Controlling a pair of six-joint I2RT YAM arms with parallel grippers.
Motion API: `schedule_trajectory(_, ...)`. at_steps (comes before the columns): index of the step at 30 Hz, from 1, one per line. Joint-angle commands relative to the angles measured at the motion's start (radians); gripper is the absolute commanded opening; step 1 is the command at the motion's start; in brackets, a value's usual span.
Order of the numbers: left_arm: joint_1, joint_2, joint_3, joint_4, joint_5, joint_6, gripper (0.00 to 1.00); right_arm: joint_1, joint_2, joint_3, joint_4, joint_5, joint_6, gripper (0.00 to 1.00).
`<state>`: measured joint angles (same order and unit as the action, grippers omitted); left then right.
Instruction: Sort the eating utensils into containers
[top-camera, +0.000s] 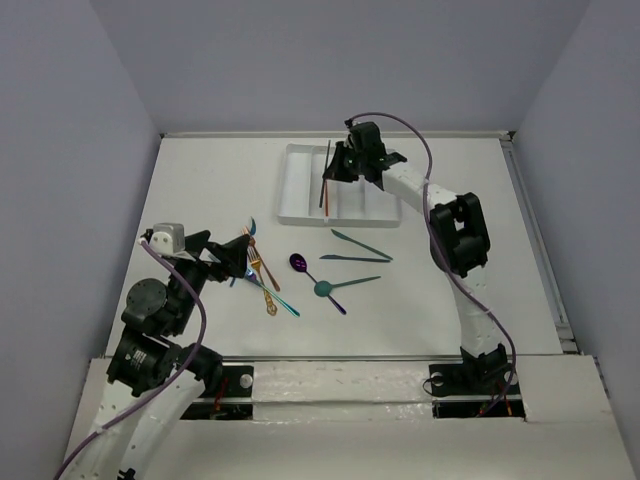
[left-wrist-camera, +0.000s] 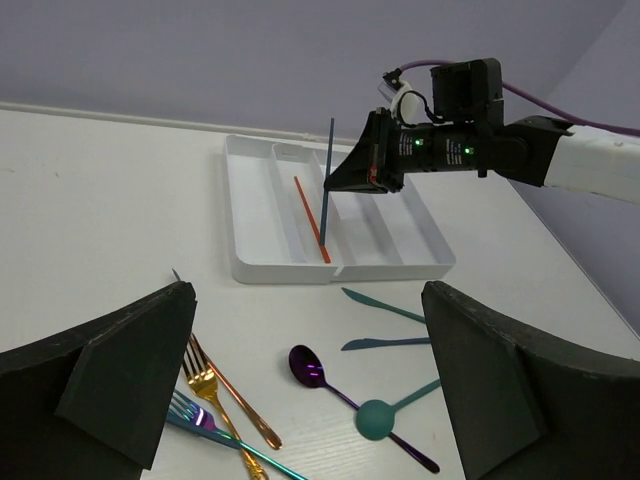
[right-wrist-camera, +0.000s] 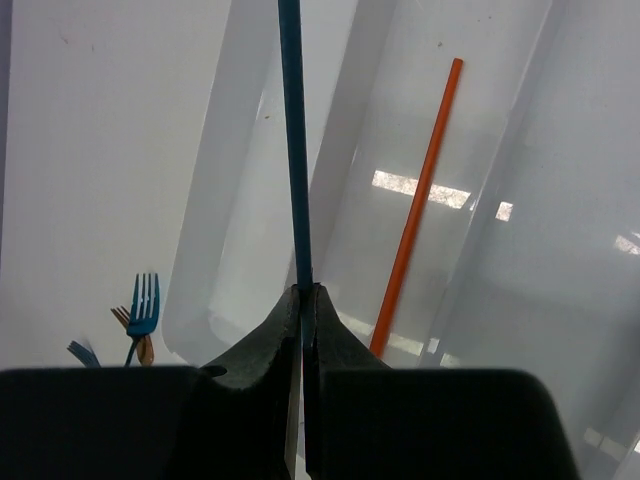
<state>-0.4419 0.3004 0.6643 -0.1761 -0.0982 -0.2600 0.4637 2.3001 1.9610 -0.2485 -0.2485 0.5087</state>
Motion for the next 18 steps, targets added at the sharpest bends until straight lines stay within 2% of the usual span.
schedule_trajectory(1, 0.009, 0.014, 0.034, 0.049, 0.014, 0.005, 0.99, 0.01, -0.008, 0.001, 0.012, -0.009, -0.015, 0.0)
schedule_trajectory(3, 0.009, 0.014, 0.034, 0.05, 0.015, 0.007, 0.99, 0.019, -0.002, -0.01, 0.005, -0.012, -0.018, 0.03)
schedule_trajectory(6, 0.019, 0.011, 0.032, 0.049, 0.018, 0.007, 0.99, 0.02, 0.013, 0.01, -0.006, -0.011, -0.025, 0.12)
schedule_trajectory(9, 0.028, 0.008, 0.032, 0.049, 0.022, 0.007, 0.99, 0.029, 0.018, 0.036, -0.046, 0.009, -0.038, 0.31)
schedule_trajectory(10, 0.028, 0.005, 0.032, 0.049, 0.022, 0.007, 0.99, 0.029, 0.016, 0.045, -0.057, 0.018, -0.044, 0.4)
schedule_trajectory(12, 0.028, 0.005, 0.032, 0.049, 0.025, 0.007, 0.99, 0.029, 0.007, 0.049, -0.063, 0.029, -0.047, 0.47)
schedule_trajectory(13, 0.028, 0.002, 0.032, 0.049, 0.025, 0.007, 0.99, 0.029, -0.007, 0.046, -0.064, 0.04, -0.052, 0.56)
schedule_trajectory(15, 0.037, 0.0, 0.031, 0.047, 0.025, 0.007, 0.99, 0.029, -0.025, 0.045, -0.063, 0.04, -0.056, 0.6)
schedule_trajectory(18, 0.037, -0.001, 0.032, 0.049, 0.026, 0.008, 0.99, 0.029, -0.088, 0.024, -0.066, 0.034, -0.081, 0.61)
